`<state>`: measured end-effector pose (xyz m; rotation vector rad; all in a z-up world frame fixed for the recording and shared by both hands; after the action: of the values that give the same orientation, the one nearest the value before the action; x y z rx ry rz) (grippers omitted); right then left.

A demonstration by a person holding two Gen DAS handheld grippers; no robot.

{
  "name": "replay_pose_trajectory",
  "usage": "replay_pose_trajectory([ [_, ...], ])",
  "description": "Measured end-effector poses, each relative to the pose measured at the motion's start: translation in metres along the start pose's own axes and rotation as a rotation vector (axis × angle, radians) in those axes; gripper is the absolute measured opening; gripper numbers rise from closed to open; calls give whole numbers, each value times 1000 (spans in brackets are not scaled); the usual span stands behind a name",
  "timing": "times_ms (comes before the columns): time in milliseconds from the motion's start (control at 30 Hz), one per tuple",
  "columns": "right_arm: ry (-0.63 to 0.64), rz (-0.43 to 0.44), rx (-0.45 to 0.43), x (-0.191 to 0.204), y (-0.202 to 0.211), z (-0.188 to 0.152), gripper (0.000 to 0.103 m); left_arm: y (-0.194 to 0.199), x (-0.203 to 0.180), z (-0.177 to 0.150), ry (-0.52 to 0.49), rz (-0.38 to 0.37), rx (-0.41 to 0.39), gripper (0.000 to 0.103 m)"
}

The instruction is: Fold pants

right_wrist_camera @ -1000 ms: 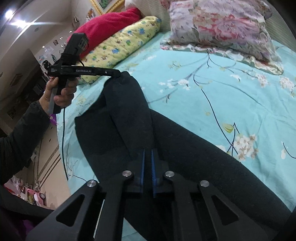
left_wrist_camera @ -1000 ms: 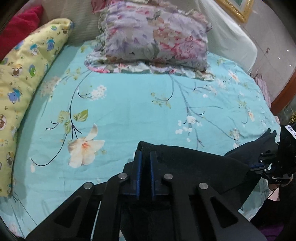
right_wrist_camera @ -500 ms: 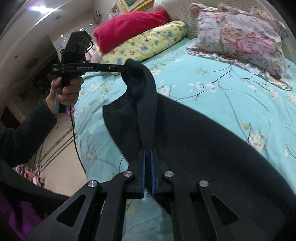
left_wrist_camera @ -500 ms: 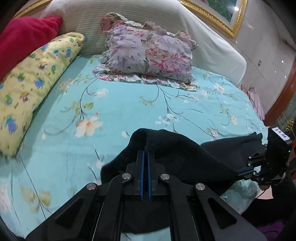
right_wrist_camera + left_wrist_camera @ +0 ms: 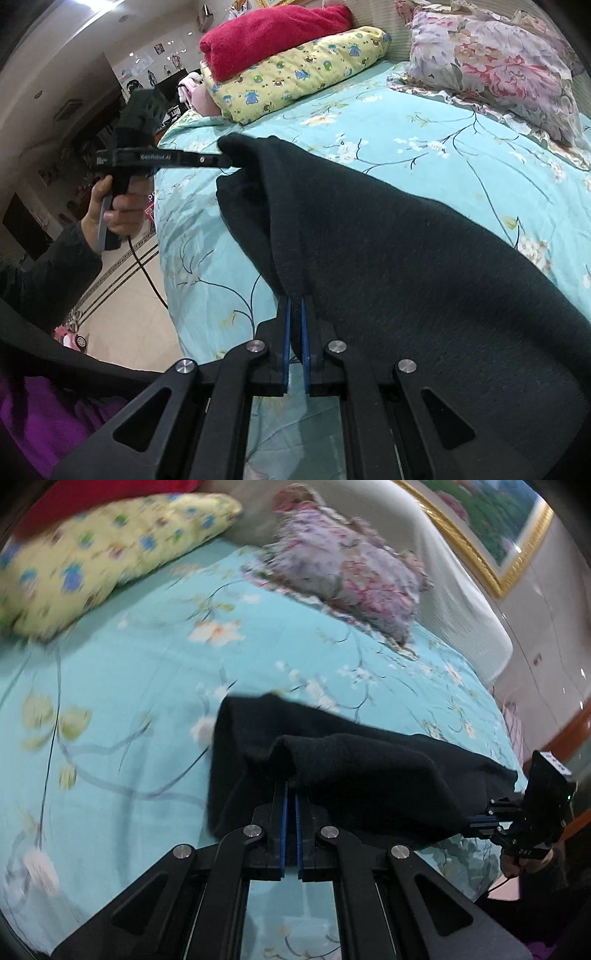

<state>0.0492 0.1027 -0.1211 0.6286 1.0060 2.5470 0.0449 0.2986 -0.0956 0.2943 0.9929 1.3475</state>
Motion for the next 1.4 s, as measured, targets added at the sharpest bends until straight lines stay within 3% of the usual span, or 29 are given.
replay_pose_trajectory([
  [333,10,-19,35,3,-10,-14,6,-4,18,-31,124,-16,0,1],
  [500,-15,-19,40,1,-8,-13,16,9,20,-41,193,2,-10,2],
  [633,-42,-2,-8,0,5,-5,27,23,17,-41,241,-4,-45,11],
  [800,-106,20,-105,-11,27,20,28,33,10,-37,316,-20,-76,20],
  [867,-135,2,-136,-21,34,31,28,35,6,-34,328,-17,-87,20],
  [1000,-190,-67,-151,-48,38,50,28,33,5,-36,338,33,-89,30],
  [1100,-263,-108,-135,-74,34,58,28,25,14,-40,350,75,-69,30],
  [1200,-331,-98,-104,-96,25,65,28,15,19,-42,376,53,-49,30],
  [1400,-367,-58,33,-120,-19,74,35,-2,27,-41,386,58,-28,33],
])
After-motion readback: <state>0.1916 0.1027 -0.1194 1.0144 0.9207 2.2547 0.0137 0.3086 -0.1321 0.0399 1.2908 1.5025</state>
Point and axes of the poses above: each gripper's, at about its wrist camera, not at the fingertips, and y roughly against the way its jaws point, x to its left, z to its top, the point moved 9 cm from there along -y, roughly the way its jaws point, and after that the axes turned 1 degree about -z, right-handed, at the moved point
